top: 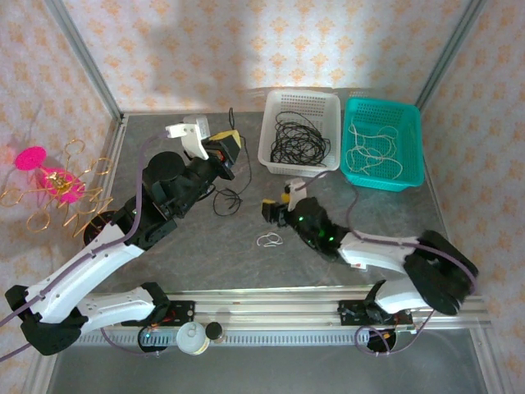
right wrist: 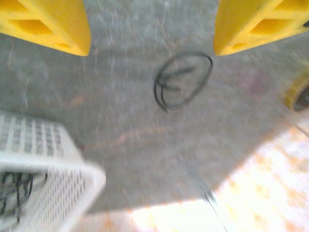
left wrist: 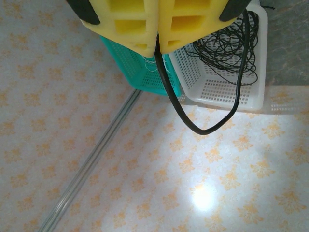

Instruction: Untangle the cables

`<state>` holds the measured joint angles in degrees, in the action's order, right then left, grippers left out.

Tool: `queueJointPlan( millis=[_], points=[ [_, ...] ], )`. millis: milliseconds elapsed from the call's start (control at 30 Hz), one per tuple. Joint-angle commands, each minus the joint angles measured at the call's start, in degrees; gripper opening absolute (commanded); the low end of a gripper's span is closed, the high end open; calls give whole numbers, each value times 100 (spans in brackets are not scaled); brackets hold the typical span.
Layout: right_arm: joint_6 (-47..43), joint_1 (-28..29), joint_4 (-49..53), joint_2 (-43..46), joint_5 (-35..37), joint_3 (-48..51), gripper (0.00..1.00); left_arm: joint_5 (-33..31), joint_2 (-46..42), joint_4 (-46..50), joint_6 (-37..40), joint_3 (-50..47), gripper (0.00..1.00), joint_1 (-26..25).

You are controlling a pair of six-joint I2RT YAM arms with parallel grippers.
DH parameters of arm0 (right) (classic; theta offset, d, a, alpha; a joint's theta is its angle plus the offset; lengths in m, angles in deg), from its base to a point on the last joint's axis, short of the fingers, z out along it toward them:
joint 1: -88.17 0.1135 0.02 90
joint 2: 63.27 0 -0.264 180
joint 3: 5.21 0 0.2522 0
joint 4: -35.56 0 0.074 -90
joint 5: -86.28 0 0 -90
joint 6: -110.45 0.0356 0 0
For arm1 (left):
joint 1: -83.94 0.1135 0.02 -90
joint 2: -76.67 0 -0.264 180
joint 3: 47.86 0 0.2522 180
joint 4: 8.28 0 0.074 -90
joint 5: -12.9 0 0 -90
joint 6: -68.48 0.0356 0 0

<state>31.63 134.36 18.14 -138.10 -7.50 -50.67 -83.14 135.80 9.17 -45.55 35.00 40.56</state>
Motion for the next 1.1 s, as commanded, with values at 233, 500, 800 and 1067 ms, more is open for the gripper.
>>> queueJointPlan(
  millis=[233, 500, 800, 1067],
  points=[
    [-1935, -338, 1352, 623, -2409, -1113, 68, 450, 1, 265, -259, -417, 0, 177],
    [-2018, -670, 1949, 362, -1806, -1680, 68, 609, 216, 317, -210, -679, 0, 404],
    [-1659, -1298, 1951, 30, -2121, -1576, 67, 878, 386, 159, 307, -702, 0, 1119],
    [-1773, -1383, 1818, -12, -2400, -1887, 66, 965, 445, -4, 693, -424, 0, 1314]
  ],
)
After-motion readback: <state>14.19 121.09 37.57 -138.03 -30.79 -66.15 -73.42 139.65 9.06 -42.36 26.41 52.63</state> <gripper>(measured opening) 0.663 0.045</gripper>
